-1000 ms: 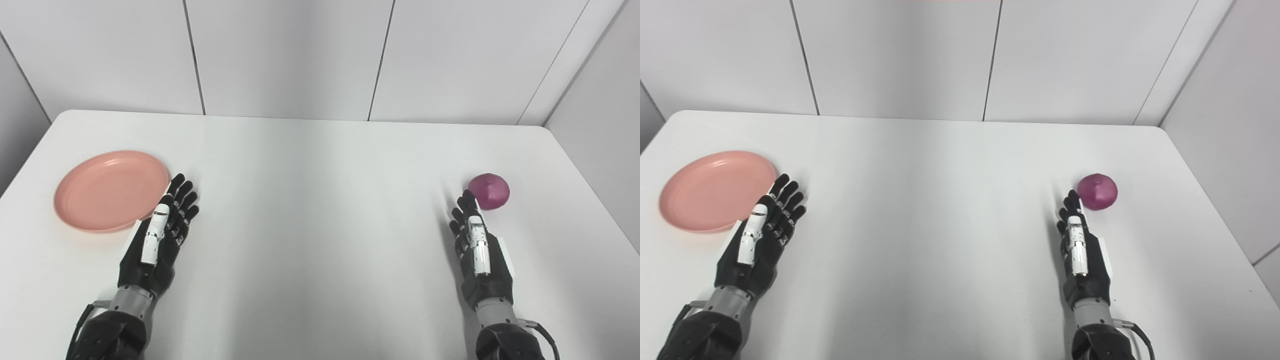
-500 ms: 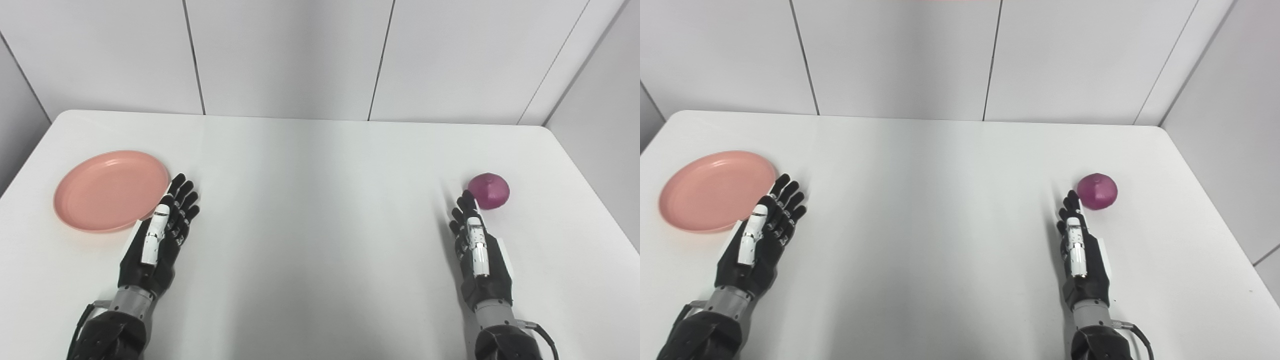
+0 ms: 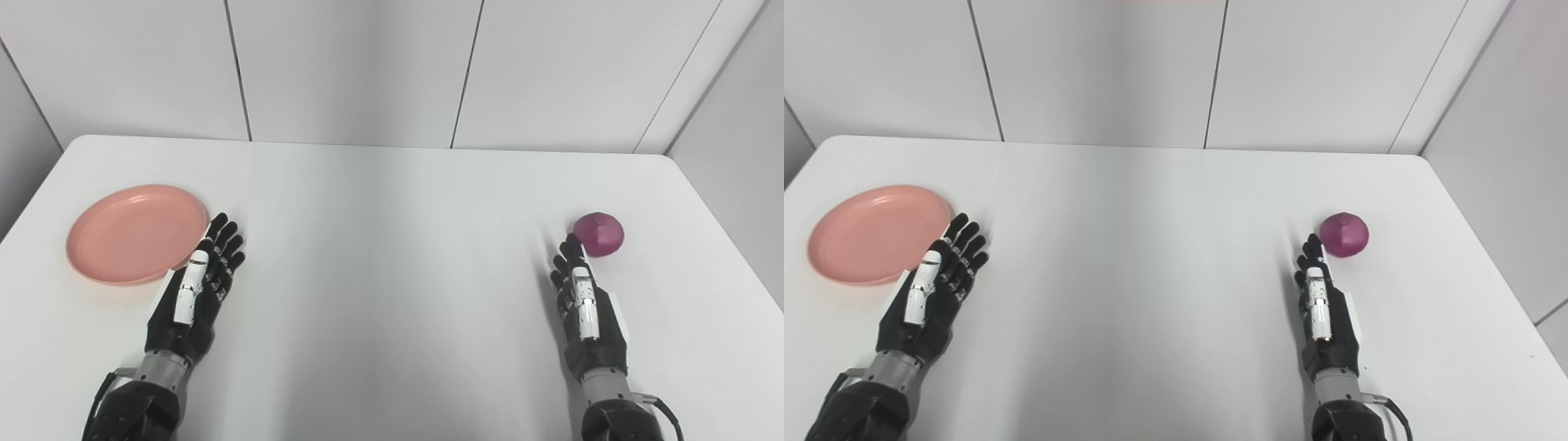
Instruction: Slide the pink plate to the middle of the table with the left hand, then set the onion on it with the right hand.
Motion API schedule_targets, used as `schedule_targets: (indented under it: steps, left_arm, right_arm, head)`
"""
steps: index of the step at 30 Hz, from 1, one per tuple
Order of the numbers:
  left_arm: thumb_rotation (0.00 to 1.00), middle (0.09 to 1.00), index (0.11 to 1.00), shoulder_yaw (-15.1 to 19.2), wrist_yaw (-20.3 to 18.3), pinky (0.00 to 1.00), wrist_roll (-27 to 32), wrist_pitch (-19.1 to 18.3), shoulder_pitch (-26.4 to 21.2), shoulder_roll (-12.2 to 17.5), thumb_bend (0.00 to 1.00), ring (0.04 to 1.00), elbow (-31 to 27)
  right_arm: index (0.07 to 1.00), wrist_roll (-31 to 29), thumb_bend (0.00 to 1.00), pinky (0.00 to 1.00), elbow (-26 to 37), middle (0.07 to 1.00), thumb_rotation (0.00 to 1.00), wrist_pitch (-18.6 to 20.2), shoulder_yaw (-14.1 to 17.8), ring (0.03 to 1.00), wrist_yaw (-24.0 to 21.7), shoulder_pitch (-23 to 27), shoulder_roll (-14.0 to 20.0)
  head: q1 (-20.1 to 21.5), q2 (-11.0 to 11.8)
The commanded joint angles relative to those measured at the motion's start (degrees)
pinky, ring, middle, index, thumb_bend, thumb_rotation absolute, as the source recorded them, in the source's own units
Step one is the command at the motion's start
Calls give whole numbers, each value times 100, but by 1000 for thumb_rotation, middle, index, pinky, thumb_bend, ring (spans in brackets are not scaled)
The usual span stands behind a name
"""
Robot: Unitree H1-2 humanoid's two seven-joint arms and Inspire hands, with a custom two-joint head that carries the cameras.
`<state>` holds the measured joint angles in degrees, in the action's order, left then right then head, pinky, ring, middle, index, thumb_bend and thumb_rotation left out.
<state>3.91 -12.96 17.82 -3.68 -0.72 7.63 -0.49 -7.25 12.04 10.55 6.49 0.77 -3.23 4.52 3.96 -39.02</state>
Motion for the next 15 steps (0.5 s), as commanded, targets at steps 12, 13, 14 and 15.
schedule_targets:
  steps: [12,13,14,15]
  left_arm:
    - [1000,1000,1000,-44,25,1000,-20,-283,185,-21,395,1000,236]
    - [1000,1000,1000,-46,24,1000,-16,-292,186,-22,397,1000,225]
    - [1000,1000,1000,-51,12,1000,-16,-273,186,-20,397,1000,226]
    - [1000,1000,1000,-53,6,1000,-12,-265,187,-19,398,1000,221]
  right_arm:
    - [999,33,216,1000,46,1000,1000,50,-29,1000,-15,-10,-20]
    - [1000,29,220,1000,51,1000,1000,54,-32,1000,-24,-13,-16]
    - [1000,32,225,1000,52,1000,1000,57,-32,1000,-26,-16,-14]
    - [1000,37,225,1000,61,1000,1000,62,-30,1000,-19,-18,-20]
  head:
    - [-48,3]
    - [-48,3]
    - [-69,14]
    - [-69,14]
